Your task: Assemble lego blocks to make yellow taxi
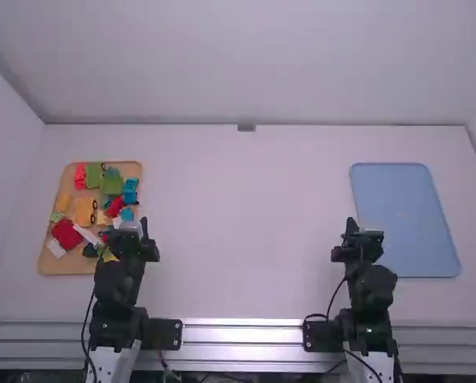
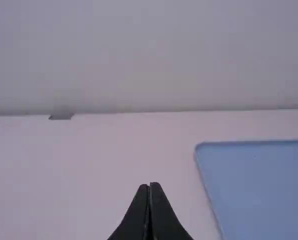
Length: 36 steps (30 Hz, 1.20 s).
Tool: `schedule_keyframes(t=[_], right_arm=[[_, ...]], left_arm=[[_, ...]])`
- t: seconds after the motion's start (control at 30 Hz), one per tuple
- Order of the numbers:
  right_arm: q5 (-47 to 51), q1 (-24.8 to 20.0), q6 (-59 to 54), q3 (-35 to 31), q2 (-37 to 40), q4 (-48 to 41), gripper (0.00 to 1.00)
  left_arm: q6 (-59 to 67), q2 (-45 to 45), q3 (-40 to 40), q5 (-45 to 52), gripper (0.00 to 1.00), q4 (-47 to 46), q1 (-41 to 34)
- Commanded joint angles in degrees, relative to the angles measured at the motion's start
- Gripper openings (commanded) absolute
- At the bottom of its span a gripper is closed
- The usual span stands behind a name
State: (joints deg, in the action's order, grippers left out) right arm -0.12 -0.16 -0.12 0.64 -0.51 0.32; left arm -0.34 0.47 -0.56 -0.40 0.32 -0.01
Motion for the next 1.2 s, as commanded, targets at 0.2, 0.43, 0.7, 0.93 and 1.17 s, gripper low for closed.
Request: schedule_keyframes(t=[0.2, 0.43, 0.7, 0.93, 1.17], right_arm=[[-0.47, 0.05, -0.22, 0.62, -0.76, 0.02, 0.02], [-3.12, 0.74, -1.53, 5.71, -6.42, -1.06, 0.07], [-7.67, 2.18, -3.08, 16.61, -18.39, -2.11, 0.17], [-13.01, 3.88, -5.18, 28.31, -32.60, -1.67, 0.29], [-19.01, 5.64, -7.56, 41.24, -47.60, -2.42, 0.42]], left_arm=[[-0.03, 0.55, -0.48, -0.05, 0.02, -0.02, -0.03], [-0.04, 4.41, -4.03, -0.25, 0.07, -1.09, -0.19], [1.83, 11.92, -10.70, -0.62, 0.17, -3.48, -0.45], [-0.61, 20.20, -18.08, -1.08, 0.29, -5.76, -0.77], [2.27, 29.41, -26.34, -1.57, 0.42, -9.15, -1.11]])
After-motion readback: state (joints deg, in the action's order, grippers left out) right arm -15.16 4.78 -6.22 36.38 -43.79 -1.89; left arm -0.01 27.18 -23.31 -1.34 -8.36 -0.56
